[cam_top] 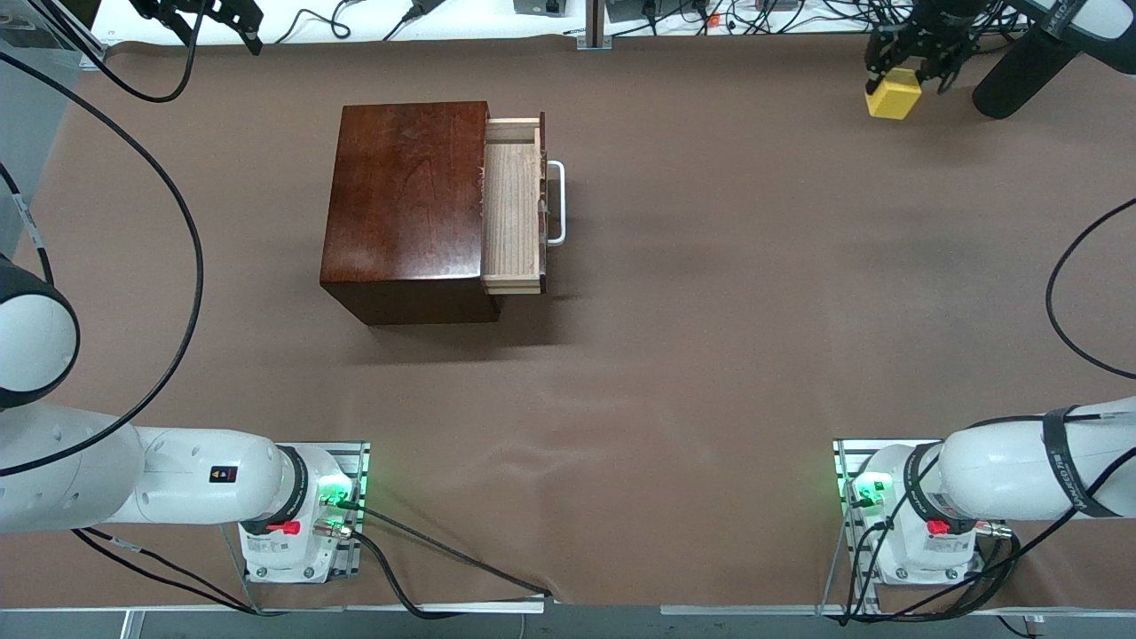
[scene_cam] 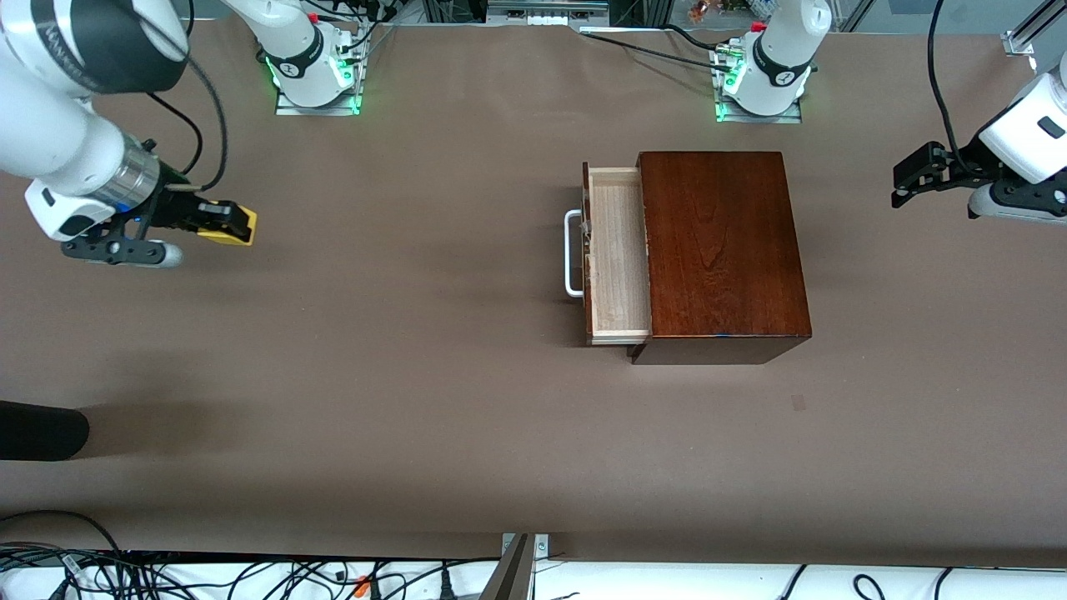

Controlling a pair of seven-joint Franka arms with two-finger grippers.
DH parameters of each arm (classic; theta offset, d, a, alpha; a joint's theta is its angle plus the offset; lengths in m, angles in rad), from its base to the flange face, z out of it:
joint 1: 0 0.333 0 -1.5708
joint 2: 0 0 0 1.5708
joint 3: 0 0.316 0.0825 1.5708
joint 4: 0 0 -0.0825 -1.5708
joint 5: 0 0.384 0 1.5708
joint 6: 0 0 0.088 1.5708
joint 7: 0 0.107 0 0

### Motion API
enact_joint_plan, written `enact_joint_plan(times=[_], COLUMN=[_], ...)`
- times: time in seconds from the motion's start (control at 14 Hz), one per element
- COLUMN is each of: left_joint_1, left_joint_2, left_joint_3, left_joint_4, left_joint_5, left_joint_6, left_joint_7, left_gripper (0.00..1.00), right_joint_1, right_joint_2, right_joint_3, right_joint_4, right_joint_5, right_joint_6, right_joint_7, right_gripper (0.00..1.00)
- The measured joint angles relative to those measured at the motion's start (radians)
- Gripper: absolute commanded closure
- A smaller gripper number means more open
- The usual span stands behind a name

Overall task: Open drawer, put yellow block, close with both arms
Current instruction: 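Carry the yellow cube with the right gripper over the open drawer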

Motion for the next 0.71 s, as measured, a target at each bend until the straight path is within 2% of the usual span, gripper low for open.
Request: enact_joint_plan(times=[0.29,0.5,0.71], left_joint_1=[0.0,0.0,0.0], left_joint_2=[-0.001,-0.001,-0.002], left_joint_3=[-0.001,-0.001,-0.001], left_joint_4=[0.0,0.0,0.0], left_joint_5=[0.0,0.0,0.0], left_joint_6=[0.0,0.0,0.0], left_joint_7=[0.0,0.0,0.0], left_gripper=[0.0,0.0,0.0], right_joint_1=[0.225,0.42,0.546], right_joint_2=[0.046,0.128,0.245], right_joint_3=[0.01,0.013,0.013], right_joint_4=[0.091,0.174,0.311], right_joint_5=[0.0,-0.007,-0.009], right_joint_6=[-0.027,-0.022,-0.016], right_joint_7=[0.22,0.525,0.855], right_gripper=[0.96,0.96,0.96])
